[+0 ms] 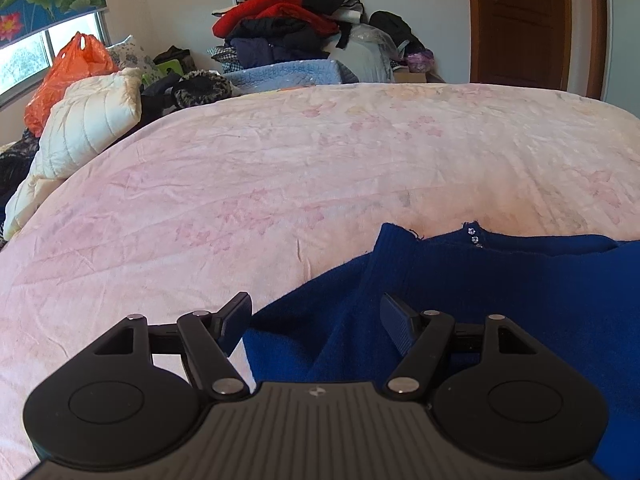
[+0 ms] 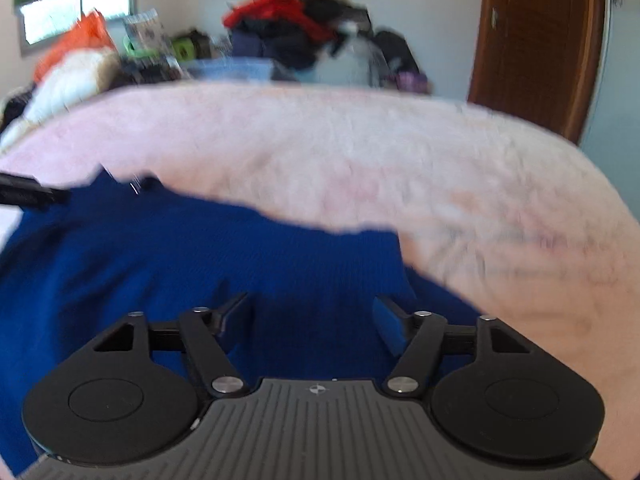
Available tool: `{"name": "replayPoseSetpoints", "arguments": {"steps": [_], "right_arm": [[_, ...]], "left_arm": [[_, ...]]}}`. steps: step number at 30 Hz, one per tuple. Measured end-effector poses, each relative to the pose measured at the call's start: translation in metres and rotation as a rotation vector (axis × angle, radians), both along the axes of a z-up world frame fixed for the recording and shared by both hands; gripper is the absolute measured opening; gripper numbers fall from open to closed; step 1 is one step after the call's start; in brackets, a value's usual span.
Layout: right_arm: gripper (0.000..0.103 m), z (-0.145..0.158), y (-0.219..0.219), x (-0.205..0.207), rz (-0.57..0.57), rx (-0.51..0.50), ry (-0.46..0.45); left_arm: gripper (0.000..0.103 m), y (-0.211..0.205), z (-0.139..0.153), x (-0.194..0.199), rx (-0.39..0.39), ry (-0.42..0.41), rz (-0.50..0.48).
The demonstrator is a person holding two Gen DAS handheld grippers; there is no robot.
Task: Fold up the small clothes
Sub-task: 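Grasp the sweater side edge with the left gripper while the right gripper grasps beside it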
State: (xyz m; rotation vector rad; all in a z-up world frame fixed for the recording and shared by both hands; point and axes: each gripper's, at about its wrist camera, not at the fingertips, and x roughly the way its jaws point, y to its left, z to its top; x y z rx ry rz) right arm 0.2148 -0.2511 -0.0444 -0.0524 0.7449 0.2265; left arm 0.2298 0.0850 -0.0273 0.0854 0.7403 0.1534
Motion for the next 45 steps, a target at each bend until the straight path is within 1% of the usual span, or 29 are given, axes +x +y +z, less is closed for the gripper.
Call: {"name": "replayPoseSetpoints", "arguments": {"steps": [2,3,4,5,6,7,10,11,12,13,15,17,19,21,26,29,32,34,35,40,42,45], "right_arm": [[0.074,0.008,-0.001,-0.011,-0.028,0.032,-0.018],[0.075,0.013,0.0,-0.022,-0.024,0.043,-0.04],[0.08,0.017,0.001,-0.032,-0.016,0.052,-0.053],[0.084,0.019,0.002,-0.041,-0.009,0.06,-0.062],[0.091,0.019,0.004,-0.048,-0.007,0.065,-0.068],[0.095,0.018,0.006,-0.053,-0.005,0.064,-0.062],[0.098,-0.002,0.012,-0.054,-0.037,0.018,-0.01],[0.099,-0.007,0.014,-0.055,-0.044,0.007,-0.016],[0.103,-0.009,0.016,-0.059,-0.046,-0.003,-0.045],[0.102,-0.01,0.019,-0.06,-0.051,-0.015,-0.054],[0.103,-0.012,0.021,-0.061,-0.061,-0.019,-0.067],[0.103,-0.014,0.02,-0.061,-0.063,-0.013,-0.077],[0.103,-0.015,0.019,-0.063,-0.065,-0.011,-0.09],[0.103,-0.016,0.019,-0.063,-0.066,-0.009,-0.095],[0.103,-0.016,0.017,-0.062,-0.066,-0.003,-0.094],[0.103,-0.016,0.017,-0.062,-0.066,-0.001,-0.096],[0.102,-0.013,0.016,-0.065,-0.082,0.006,-0.102],[0.102,-0.007,0.017,-0.074,-0.112,0.034,-0.13],[0.102,-0.002,0.02,-0.079,-0.098,0.049,-0.145],[0.102,0.022,0.058,-0.098,0.059,0.022,-0.205],[0.102,0.027,0.079,-0.105,0.138,0.014,-0.204],[0.102,0.029,0.115,-0.121,0.253,-0.047,-0.21]], "left_arm": [[0.071,0.0,0.005,-0.014,-0.026,-0.012,-0.003],[0.073,-0.002,0.007,-0.023,-0.038,-0.015,-0.007],[0.077,-0.004,0.009,-0.029,-0.049,-0.014,-0.012],[0.078,-0.009,0.009,-0.038,-0.06,-0.017,-0.022],[0.079,-0.013,0.008,-0.045,-0.067,-0.019,-0.034],[0.08,-0.018,0.006,-0.05,-0.069,-0.016,-0.047],[0.079,-0.034,-0.012,-0.056,-0.044,0.021,-0.066],[0.08,-0.037,-0.019,-0.058,-0.029,0.025,-0.055],[0.082,-0.04,-0.022,-0.061,-0.018,0.006,-0.046],[0.084,-0.042,-0.024,-0.064,-0.003,-0.015,-0.039],[0.086,-0.046,-0.027,-0.067,0.022,-0.033,-0.032],[0.087,-0.048,-0.029,-0.067,0.027,-0.045,-0.024],[0.092,-0.047,-0.031,-0.068,0.026,-0.052,-0.012],[0.094,-0.044,-0.032,-0.068,0.019,-0.058,-0.004],[0.095,-0.04,-0.033,-0.069,0.001,-0.063,-0.009],[0.095,-0.035,-0.028,-0.069,-0.007,-0.048,-0.037],[0.095,-0.019,-0.019,-0.076,-0.053,-0.066,-0.047],[0.095,-0.005,-0.015,-0.078,-0.073,-0.069,-0.061],[0.095,0.002,-0.014,-0.078,-0.089,-0.064,-0.072],[0.095,0.041,-0.007,-0.067,-0.225,-0.028,-0.105],[0.095,0.058,-0.008,-0.058,-0.326,0.012,-0.131],[0.095,0.079,-0.013,-0.044,-0.459,0.065,-0.152]]}}
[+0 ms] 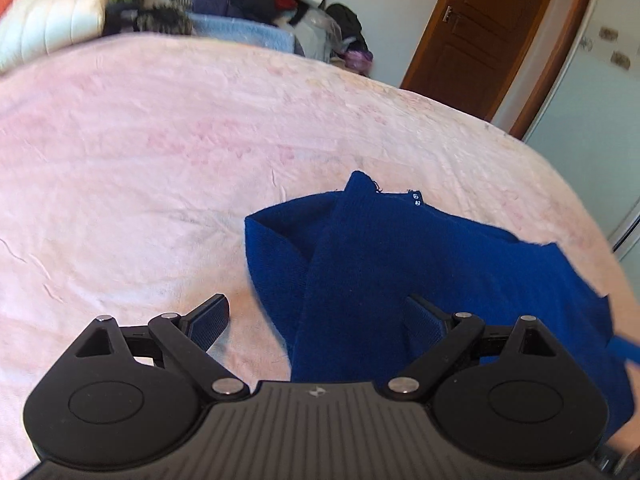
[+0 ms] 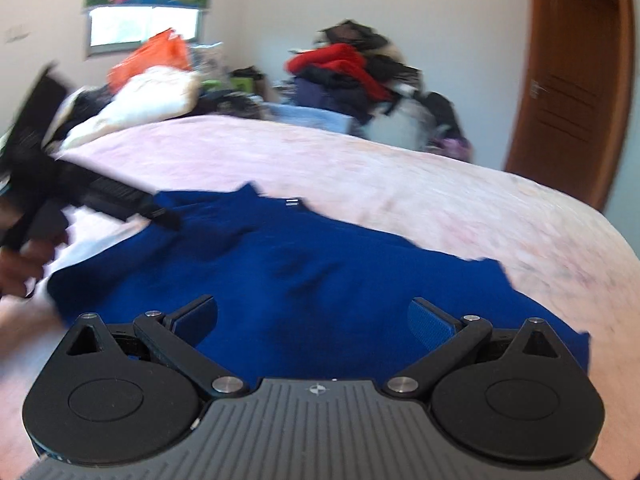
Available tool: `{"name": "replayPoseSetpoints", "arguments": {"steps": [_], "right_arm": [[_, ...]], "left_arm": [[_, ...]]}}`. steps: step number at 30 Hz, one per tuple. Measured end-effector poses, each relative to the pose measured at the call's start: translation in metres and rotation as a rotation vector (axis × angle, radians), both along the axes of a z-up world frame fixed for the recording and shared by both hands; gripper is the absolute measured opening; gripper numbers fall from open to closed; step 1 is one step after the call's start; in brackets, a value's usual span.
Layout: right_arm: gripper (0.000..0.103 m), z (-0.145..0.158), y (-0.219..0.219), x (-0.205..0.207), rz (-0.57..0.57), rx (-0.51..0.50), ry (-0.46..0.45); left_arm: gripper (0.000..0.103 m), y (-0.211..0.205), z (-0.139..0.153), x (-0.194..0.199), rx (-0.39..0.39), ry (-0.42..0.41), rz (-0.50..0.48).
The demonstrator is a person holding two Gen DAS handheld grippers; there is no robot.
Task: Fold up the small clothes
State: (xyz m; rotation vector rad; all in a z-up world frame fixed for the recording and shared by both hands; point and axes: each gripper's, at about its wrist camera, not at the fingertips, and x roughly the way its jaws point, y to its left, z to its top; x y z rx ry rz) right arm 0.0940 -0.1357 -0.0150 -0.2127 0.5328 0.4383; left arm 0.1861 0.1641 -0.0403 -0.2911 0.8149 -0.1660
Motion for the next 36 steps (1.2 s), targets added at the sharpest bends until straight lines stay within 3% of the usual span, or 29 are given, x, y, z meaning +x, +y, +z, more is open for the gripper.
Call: {"name": "replayPoseSetpoints", "arguments": {"steps": [5,12,16,19,25,27,29,31,32,34,36], "right_arm": [[0.102,-0.004,0.058,-0.03,0.127,-0.186,-0.05],[0.102,-0.026,0.116,-0.067,0.222,-0.388,-0.123],[0.102,-0.038,0.141,-0.078,0.21,-0.502,-0.265],[0.102,-0.041,0.157,-0.069,0.183,-0.537,-0.307],[0.099,-0.04,0.18,-0.049,0.147,-0.519,-0.306],[0.09,-0.038,0.184,-0.052,0.173,-0.516,-0.301],[0.07,-0.039,0.188,-0.058,0.214,-0.514,-0.294],[0.047,-0.04,0.192,-0.067,0.244,-0.508,-0.284],[0.042,-0.041,0.194,-0.072,0.257,-0.514,-0.288],[0.028,-0.044,0.198,-0.081,0.288,-0.523,-0.291],[0.02,-0.043,0.198,-0.087,0.302,-0.505,-0.284]], "left_arm": [[0.095,0.022,-0.008,0.019,-0.164,0.062,-0.038],[0.095,0.024,-0.01,0.043,-0.273,0.128,-0.097],[0.095,0.016,-0.013,0.059,-0.35,0.16,-0.146],[0.095,0.01,-0.015,0.071,-0.376,0.163,-0.166],[0.094,0.006,-0.022,0.094,-0.459,0.174,-0.171],[0.092,0.004,-0.022,0.097,-0.459,0.163,-0.169],[0.074,-0.001,-0.019,0.097,-0.397,0.153,-0.152],[0.045,-0.007,-0.016,0.097,-0.314,0.15,-0.145],[0.039,-0.007,-0.016,0.096,-0.284,0.153,-0.136],[0.015,-0.004,-0.017,0.097,-0.254,0.173,-0.101],[0.011,0.001,-0.019,0.096,-0.273,0.181,-0.078]]}}
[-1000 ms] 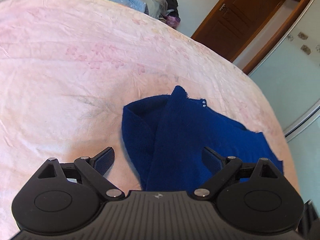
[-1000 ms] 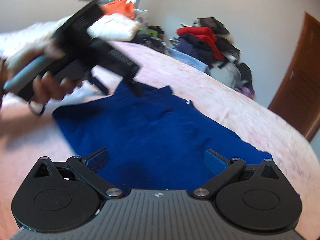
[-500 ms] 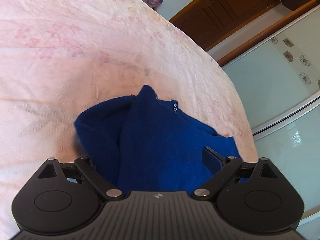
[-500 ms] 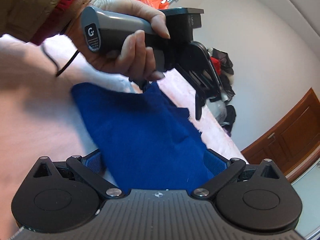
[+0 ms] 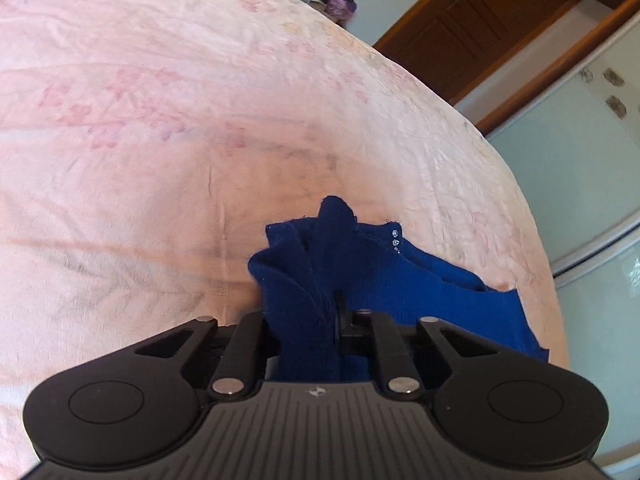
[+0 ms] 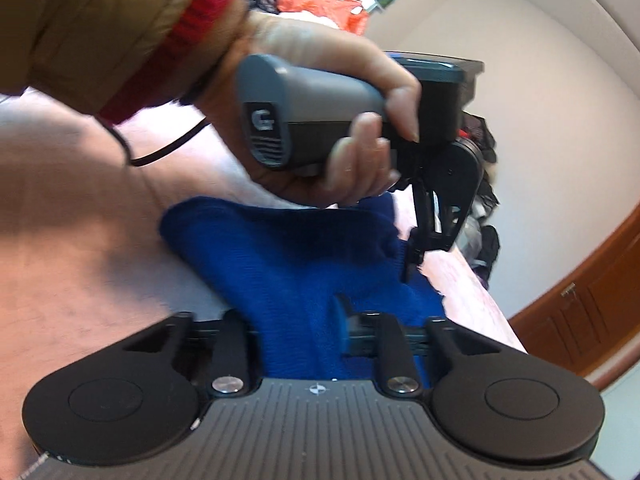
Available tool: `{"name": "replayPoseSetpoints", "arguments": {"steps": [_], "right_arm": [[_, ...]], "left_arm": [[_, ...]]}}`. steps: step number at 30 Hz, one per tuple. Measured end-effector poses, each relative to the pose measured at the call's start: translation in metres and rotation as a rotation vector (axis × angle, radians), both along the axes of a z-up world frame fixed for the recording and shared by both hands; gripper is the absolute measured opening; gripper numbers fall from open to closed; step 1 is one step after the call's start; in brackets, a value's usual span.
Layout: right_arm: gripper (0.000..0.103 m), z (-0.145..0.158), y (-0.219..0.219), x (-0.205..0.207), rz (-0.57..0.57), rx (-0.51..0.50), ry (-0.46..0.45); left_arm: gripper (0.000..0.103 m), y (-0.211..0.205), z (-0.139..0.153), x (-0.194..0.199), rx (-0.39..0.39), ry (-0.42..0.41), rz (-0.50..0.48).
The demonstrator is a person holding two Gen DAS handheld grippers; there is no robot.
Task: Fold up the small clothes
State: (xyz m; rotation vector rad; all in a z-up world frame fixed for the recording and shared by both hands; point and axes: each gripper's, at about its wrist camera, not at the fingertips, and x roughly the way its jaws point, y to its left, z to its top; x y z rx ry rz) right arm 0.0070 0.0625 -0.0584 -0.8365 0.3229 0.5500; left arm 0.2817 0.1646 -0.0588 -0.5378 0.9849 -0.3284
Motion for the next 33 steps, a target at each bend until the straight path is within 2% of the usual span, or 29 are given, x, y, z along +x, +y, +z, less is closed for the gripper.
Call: {"name": "replayPoseSetpoints", "arguments": {"steps": [1,3,6,9,18,24,29,33], "right_arm": [[0.019,0.001,-0.005,0.0,0.004,0.015,0.01],[0.016,0.008,-0.012,-0.001,0.009,0.065,0.048],[0.012,0.025,-0.038,0.003,0.005,0.181,0.126],[0.011,0.045,-0.061,0.0,-0.005,0.302,0.178],[0.006,0.07,-0.143,-0.001,-0.076,0.611,0.359],[0.005,0.06,-0.191,0.007,-0.107,0.744,0.412],[0.005,0.054,-0.217,0.016,-0.132,0.798,0.408],[0.005,0.049,-0.236,0.013,-0.146,0.839,0.407]], "left_arm": [[0.01,0.0,0.0,-0.002,0.001,-0.002,0.01],[0.009,-0.006,0.005,-0.009,0.054,-0.024,0.023],[0.009,-0.022,0.02,-0.018,0.149,-0.067,0.031],[0.009,-0.034,0.037,-0.027,0.204,-0.105,0.046],[0.009,-0.062,0.069,-0.034,0.221,-0.099,0.094],[0.009,-0.098,0.084,-0.043,0.349,-0.147,0.095],[0.009,-0.127,0.094,-0.049,0.413,-0.183,0.084],[0.009,-0.147,0.101,-0.052,0.434,-0.201,0.066]]}}
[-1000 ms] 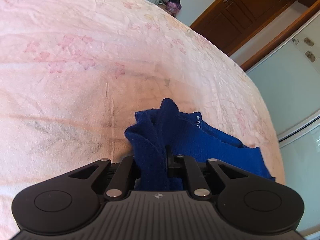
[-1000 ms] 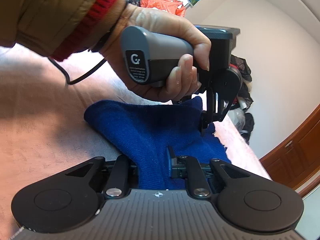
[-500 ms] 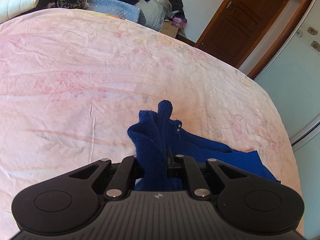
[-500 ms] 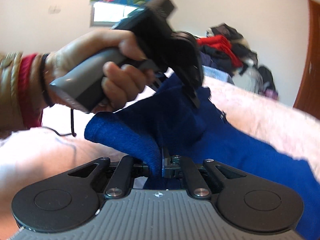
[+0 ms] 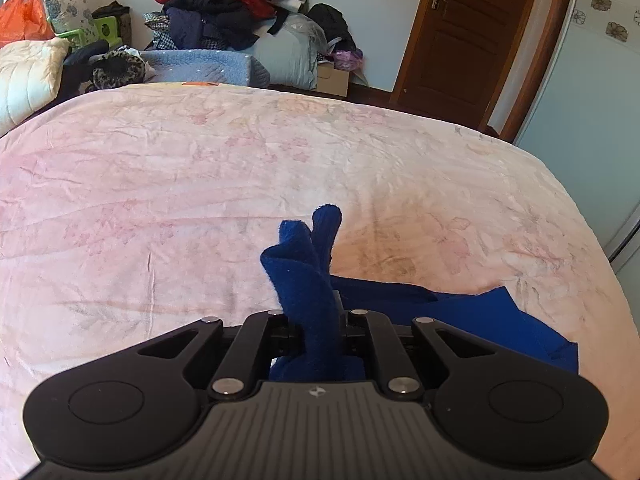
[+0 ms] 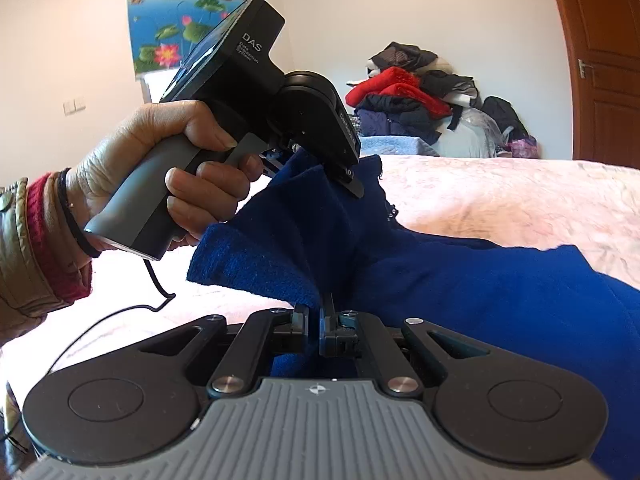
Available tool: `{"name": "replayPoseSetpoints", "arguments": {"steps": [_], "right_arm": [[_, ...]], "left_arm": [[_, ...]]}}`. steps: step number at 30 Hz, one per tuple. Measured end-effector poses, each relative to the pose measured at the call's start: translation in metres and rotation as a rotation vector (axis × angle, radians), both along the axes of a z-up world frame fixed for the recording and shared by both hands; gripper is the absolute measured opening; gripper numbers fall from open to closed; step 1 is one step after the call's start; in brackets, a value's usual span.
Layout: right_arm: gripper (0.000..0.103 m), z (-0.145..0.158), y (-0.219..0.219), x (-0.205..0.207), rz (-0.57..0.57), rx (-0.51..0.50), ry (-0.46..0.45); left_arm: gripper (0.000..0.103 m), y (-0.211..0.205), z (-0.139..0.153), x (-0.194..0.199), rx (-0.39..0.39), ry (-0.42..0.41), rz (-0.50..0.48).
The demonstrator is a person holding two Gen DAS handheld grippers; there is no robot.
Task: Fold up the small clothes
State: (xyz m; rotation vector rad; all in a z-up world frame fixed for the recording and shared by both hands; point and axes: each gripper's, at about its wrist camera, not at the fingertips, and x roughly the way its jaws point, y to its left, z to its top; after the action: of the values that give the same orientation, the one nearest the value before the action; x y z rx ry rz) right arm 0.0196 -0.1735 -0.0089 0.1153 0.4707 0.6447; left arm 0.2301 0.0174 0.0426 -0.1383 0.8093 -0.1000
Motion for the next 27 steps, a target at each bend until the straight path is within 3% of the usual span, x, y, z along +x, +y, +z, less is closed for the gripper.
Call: {"name": "replayPoseSetpoints", "arguments": {"steps": [13,27], "right_arm": [[0.004,-0.008,-0.059,-0.002,-0.085,0.081,0.009],[0.004,-0.014,-0.106,-0.029,-0.162,0.093,-0.011]], "left_arm": [[0.009,-0.049,0.01,0.0,0.036,-0.019,-0.031],[0.009,-0.121,0.012,0.003,0.052,-0.033,-0.124]]}}
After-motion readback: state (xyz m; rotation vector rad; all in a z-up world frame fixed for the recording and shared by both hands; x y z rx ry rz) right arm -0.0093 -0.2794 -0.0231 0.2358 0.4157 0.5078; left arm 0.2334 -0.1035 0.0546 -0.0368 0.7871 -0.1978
